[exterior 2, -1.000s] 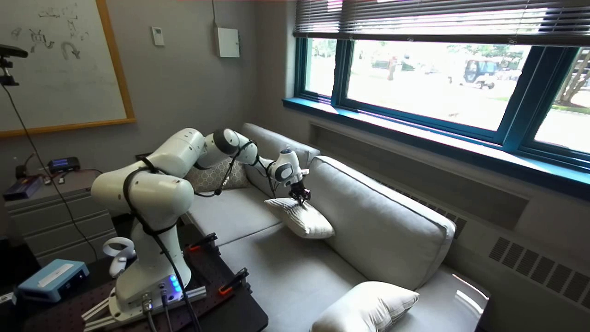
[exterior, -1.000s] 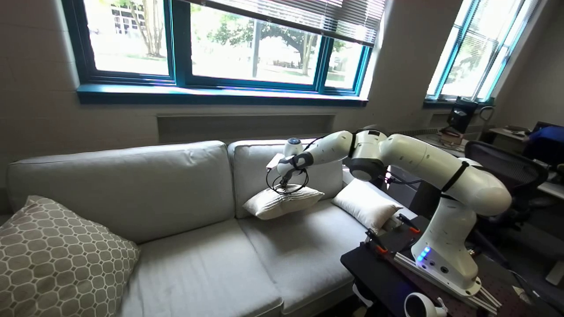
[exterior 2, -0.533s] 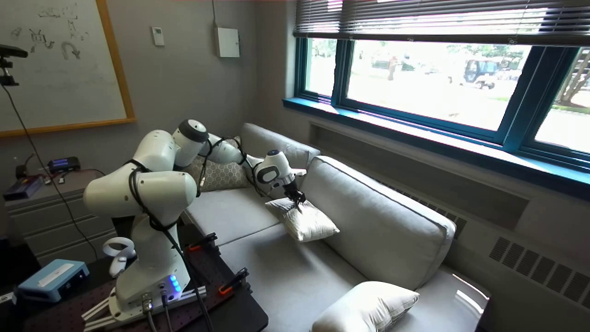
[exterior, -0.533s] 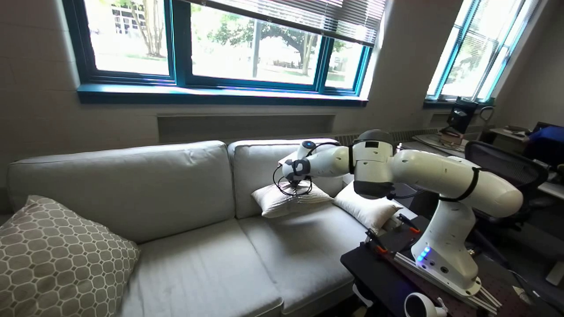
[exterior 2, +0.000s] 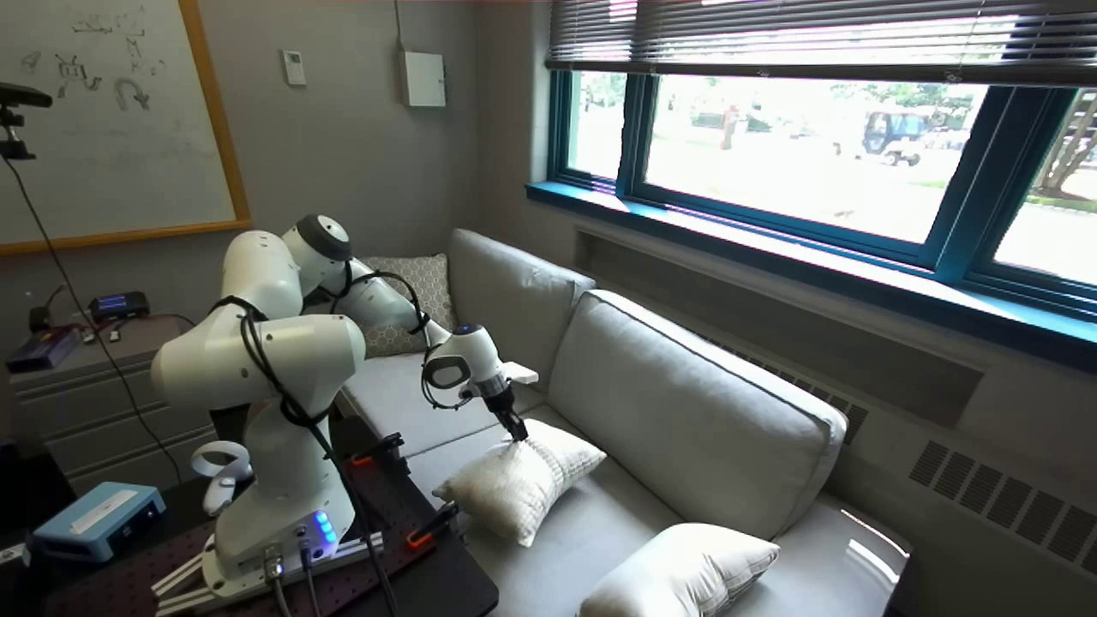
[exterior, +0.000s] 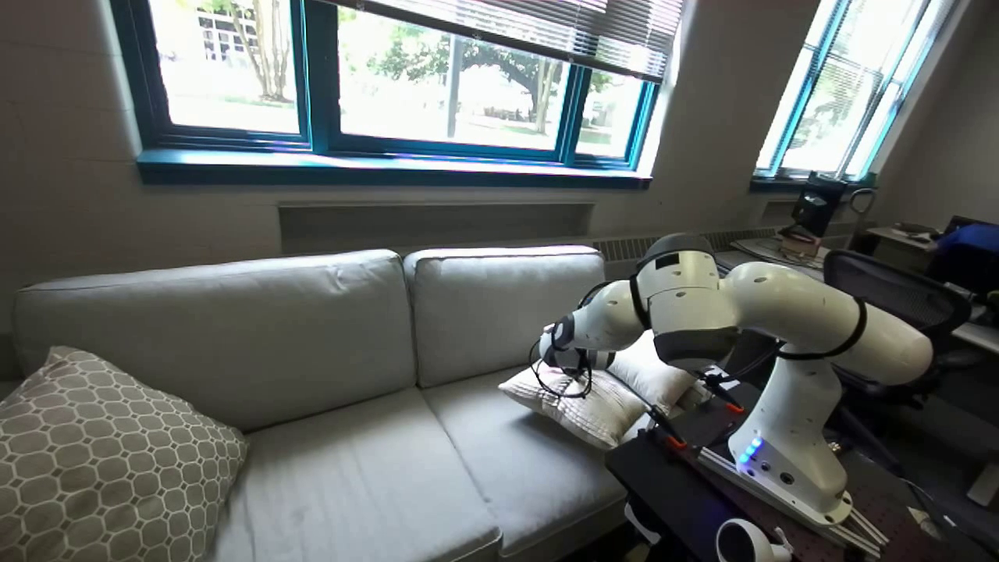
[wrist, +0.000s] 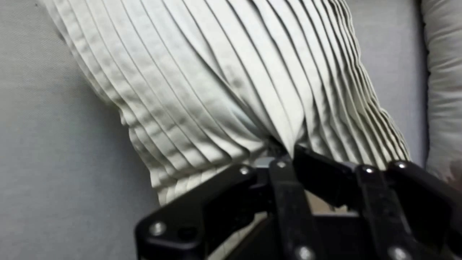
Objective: Place the striped pillows against the right armrest
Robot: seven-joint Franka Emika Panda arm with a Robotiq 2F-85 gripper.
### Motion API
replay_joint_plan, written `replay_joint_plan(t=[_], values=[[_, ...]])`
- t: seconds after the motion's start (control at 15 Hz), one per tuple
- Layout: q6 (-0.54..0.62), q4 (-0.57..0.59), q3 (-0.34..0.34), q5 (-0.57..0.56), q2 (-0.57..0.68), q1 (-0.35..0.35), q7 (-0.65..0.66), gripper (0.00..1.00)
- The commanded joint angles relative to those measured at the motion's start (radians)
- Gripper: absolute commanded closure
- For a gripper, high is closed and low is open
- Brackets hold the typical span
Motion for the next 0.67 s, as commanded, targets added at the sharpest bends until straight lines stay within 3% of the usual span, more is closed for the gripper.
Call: replay_joint_plan(t=[0.0, 0.13, 0.2, 0.53, 0.6], values=[[0.235, -0.155, 0.164, 0.137, -0.218, -0.104, -0.062, 0.98], [0.351, -0.186, 0.237, 0.182, -0.263, -0.18, -0.042, 0.98], [0.273, -0.209, 0.165, 0.229, -0.197, -0.087, 0.019, 0.98], [0.393, -0.274, 0.151, 0.249, -0.267, -0.201, -0.001, 0.98], [0.491, -0.271, 0.196, 0.259, -0.325, -0.3, -0.064, 0.98]])
